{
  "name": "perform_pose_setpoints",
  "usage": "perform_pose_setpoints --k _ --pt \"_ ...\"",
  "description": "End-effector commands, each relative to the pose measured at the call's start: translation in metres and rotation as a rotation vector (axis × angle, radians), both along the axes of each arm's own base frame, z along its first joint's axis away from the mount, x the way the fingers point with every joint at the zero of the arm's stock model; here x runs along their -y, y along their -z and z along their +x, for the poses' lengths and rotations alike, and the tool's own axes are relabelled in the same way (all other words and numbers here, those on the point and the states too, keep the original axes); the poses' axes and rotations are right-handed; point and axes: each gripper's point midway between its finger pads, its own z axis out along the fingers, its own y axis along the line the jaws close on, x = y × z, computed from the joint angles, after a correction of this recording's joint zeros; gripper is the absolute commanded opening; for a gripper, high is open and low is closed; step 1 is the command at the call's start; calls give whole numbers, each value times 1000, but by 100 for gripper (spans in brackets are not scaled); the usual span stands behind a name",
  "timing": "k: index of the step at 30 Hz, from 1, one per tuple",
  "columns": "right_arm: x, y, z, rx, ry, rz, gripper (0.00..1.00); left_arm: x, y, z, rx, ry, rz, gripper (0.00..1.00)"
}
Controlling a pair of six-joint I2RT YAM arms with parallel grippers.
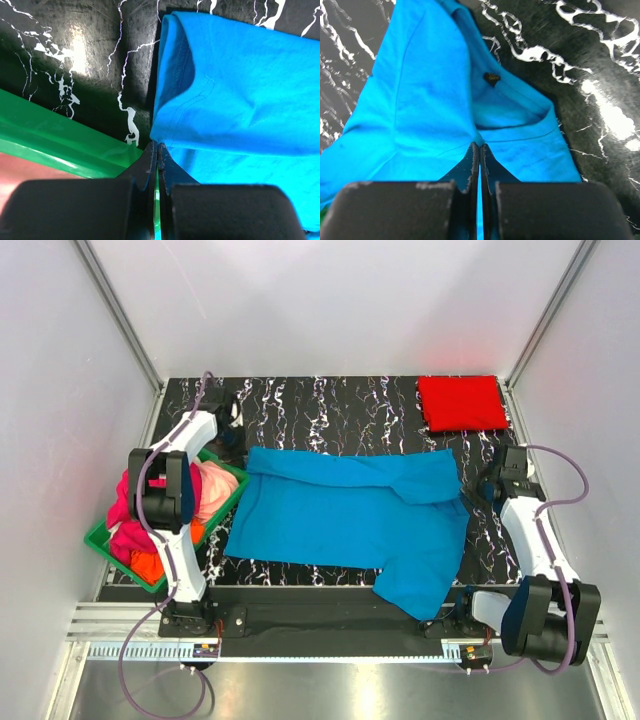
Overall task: Fold and stack the t-shirts
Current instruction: Fold the tshirt
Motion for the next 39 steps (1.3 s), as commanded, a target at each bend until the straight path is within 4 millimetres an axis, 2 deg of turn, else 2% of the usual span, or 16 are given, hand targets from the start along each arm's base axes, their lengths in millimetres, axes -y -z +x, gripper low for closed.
perform_pose_setpoints --k 1,4,5,6,8,11,15,17,18,19,21,22,30,34,36,39 --pt "-12 12 -14 -35 -22 55 0 -12 -10 -3 15 -24 84 0" --pt "-16 30 -25 -87 -2 87 4 -10 -5 -5 -23 -12 81 7" --pt "-18 33 -26 -96 -4 102 8 -9 -7 -4 -24 -3 79 26" --pt "-21 35 -28 -103 -2 119 24 -8 -10 -3 -22 0 79 29" --pt "-27 33 -27 -108 -19 155 36 -11 -22 4 14 -4 94 38" --pt "-25 22 -17 -77 -24 144 44 -5 -45 22 79 10 67 50" --pt "-7 -10 26 3 -53 46 50 20 -72 48 158 40 -63 49" --pt "-4 -5 44 -22 -100 22 51 36 -67 61 148 59 -140 47" --pt "1 -16 61 8 -143 -18 52 50 -67 61 131 84 -220 46" --pt "2 0 69 -40 -164 -18 53 56 -58 63 107 89 -251 46" --pt "6 0 92 -39 -229 -44 52 70 -52 64 87 103 -283 46" --pt "7 19 97 -86 -249 -36 53 74 -44 65 74 110 -282 46" --pt "16 73 143 -152 -383 -34 48 114 -29 67 62 153 -291 46" --pt "30 84 156 -134 -367 -101 32 113 -28 76 90 128 -263 46" --pt "39 81 164 -104 -370 -136 17 111 -26 79 101 111 -239 46" --pt "55 76 174 -81 -355 -158 7 106 -24 85 116 83 -211 46"
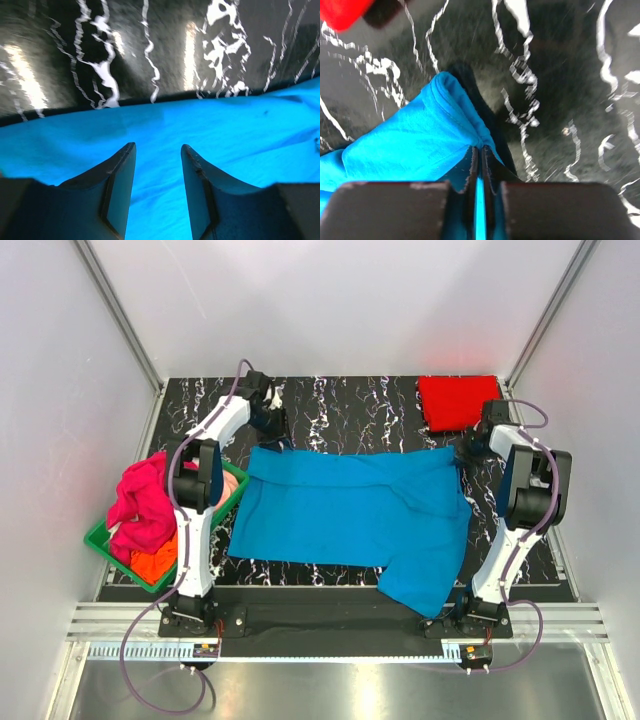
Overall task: Fold and stack the t-shirts
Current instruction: Fold the tshirt
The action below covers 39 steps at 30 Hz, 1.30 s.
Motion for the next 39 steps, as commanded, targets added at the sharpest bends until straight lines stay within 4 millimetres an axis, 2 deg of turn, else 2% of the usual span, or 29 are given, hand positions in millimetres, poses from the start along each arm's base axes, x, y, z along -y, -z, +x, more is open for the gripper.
perform_pose_setpoints --k 1,3,6,10,13,17,18,23,25,26,27,36,39 --pt "33 -15 29 100 11 -77 4 -8 -23 26 104 -63 24 46" --pt "44 -21 31 114 34 -83 4 -13 -23 28 119 -71 55 46" --pt "50 -23 30 118 61 -69 3 -21 -27 29 149 -71 112 46" --pt "66 -19 26 89 118 -67 4 -41 -27 21 165 -89 211 46" --pt "59 -27 34 98 117 -18 15 -44 -25 18 164 -80 234 48" --pt "47 -57 39 151 124 54 27 -39 -8 20 136 -43 218 48" --pt "47 -69 39 171 119 50 32 -37 -3 27 136 -34 220 48" --pt "52 -86 45 205 71 5 41 -47 -3 43 150 -64 249 48" --pt "53 -77 46 179 39 -4 43 -46 0 48 147 -70 226 48" --pt "54 -79 50 185 29 -10 43 -44 3 48 137 -65 211 48" --pt "55 -70 50 164 21 -11 43 -43 6 49 133 -66 207 48" --pt "57 -46 64 133 -47 -7 41 -39 27 44 87 -40 192 47" --pt "57 -40 68 128 -65 -4 39 -40 33 47 85 -40 197 43"
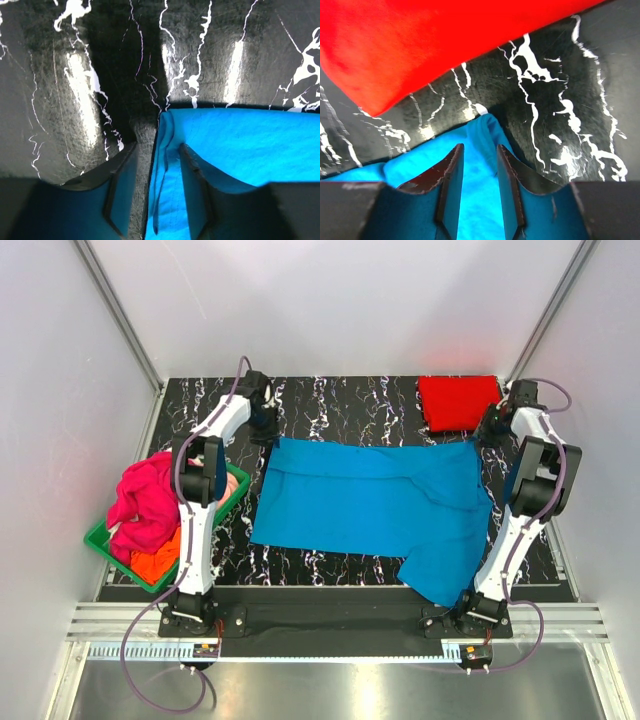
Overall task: Fold and stack the t-shirts
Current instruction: Fold the tshirt
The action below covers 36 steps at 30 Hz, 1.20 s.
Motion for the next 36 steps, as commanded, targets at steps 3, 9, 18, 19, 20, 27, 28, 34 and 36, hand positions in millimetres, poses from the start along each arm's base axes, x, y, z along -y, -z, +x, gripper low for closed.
perform_pose_setpoints --k 3,9,18,19,20,27,28,34,36 --pt "-2 2 8 5 -63 -5 37 3 4 14 18 10 -27 33" --pt "11 13 9 -25 -23 -58 18 -1 5 15 14 -8 -33 0" --pt "18 -6 30 113 66 112 13 -29 -1 13 28 -78 72 0" --pt "14 -3 30 116 80 160 13 -31 -1 13 29 -84 77 0" --pt "17 -2 31 128 90 189 10 -32 0 12 24 -88 80 0" --pt "11 -10 28 220 163 527 0 -38 -1 10 24 -118 101 0" --pt "11 -12 29 226 176 545 2 -37 -2 12 28 -116 88 0" --pt "12 -29 36 254 181 556 28 -9 -29 25 72 -55 -57 26" --pt "15 -40 33 251 195 529 36 -8 -46 23 96 -51 -71 44"
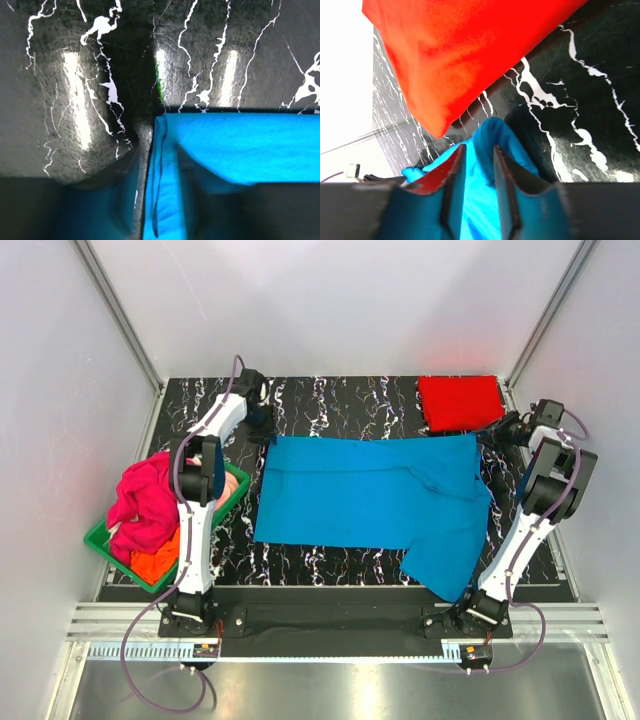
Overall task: Fold and stack the t-shirts
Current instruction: Fold the tshirt
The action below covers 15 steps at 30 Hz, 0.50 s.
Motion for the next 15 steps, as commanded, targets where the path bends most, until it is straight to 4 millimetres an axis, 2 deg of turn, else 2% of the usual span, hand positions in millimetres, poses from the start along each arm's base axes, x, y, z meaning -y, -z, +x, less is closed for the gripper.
perform_pose_setpoints --k 1,2,4,5,6,7,8,10,11,12,13,14,15 --pt "8 -50 12 86 27 -47 39 1 -50 12 101 2 -48 46" --pt "9 -57 4 50 49 -60 42 -2 -64 10 125 -2 -37 48" --pt "20 -61 -5 1 107 -123 42 -11 -76 9 154 -13 11 48" --pt "19 -71 -16 -34 125 -133 42 -12 -89 5 176 -11 19 49" --pt "25 -68 -24 -80 170 -161 42 -9 -95 1 187 -3 23 48" --pt "23 -63 -40 -150 188 -158 41 -2 -105 -6 197 20 2 48" --pt "24 -71 -48 -158 209 -174 40 6 -108 -10 198 47 -8 48" --pt "21 -62 -68 -229 232 -182 39 24 -119 -23 209 100 -26 48" --pt "19 -65 -82 -267 241 -188 38 27 -112 -33 186 108 -27 48" --pt "13 -56 -96 -308 238 -180 38 37 -112 -39 181 123 -39 48" --pt "9 -62 -104 -307 242 -182 38 40 -108 -49 166 135 -42 48" --pt "7 -60 -112 -321 252 -178 38 46 -106 -52 166 145 -46 48" --pt "0 -49 -127 -364 260 -166 38 48 -102 -55 155 150 -54 48"
